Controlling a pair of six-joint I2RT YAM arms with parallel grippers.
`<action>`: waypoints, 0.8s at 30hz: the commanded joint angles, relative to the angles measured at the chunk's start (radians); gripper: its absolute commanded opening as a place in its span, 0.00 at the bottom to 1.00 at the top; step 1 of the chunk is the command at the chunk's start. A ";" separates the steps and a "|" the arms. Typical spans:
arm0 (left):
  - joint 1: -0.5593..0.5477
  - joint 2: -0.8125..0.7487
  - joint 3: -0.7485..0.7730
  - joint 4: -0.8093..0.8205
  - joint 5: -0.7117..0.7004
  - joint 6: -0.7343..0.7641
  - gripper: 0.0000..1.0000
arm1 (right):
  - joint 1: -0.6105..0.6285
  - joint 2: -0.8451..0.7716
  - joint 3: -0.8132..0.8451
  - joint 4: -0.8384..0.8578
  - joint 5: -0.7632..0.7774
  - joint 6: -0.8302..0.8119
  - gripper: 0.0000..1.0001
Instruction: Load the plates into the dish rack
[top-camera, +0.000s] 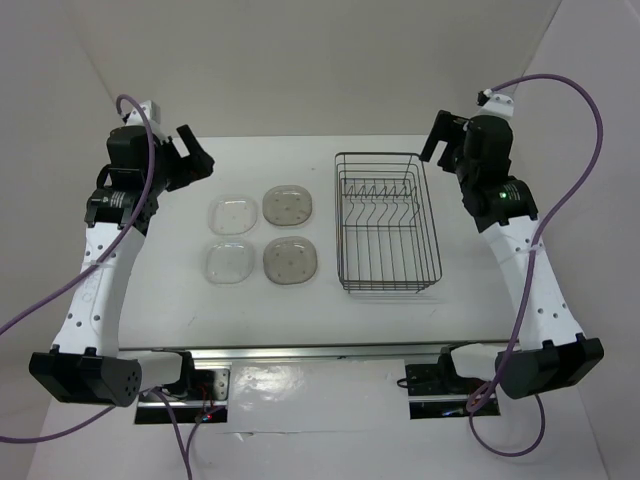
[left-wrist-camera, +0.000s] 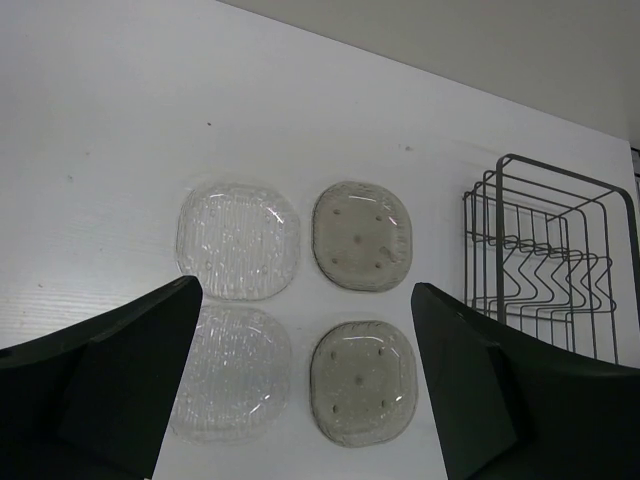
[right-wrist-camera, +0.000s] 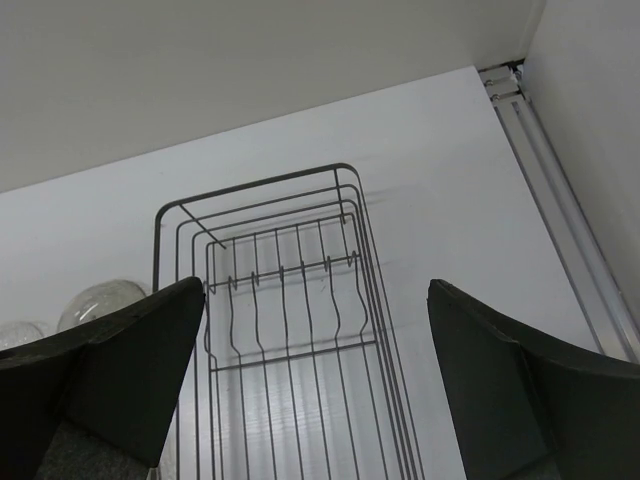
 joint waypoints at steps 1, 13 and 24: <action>0.002 -0.027 -0.002 0.048 -0.028 0.022 1.00 | 0.019 -0.006 0.020 0.041 0.014 -0.013 1.00; 0.002 0.022 -0.028 0.061 -0.019 0.001 1.00 | 0.029 0.005 -0.024 0.076 -0.112 -0.002 1.00; 0.012 0.352 -0.100 0.092 -0.037 -0.010 0.95 | 0.143 -0.006 -0.179 0.191 -0.206 0.018 1.00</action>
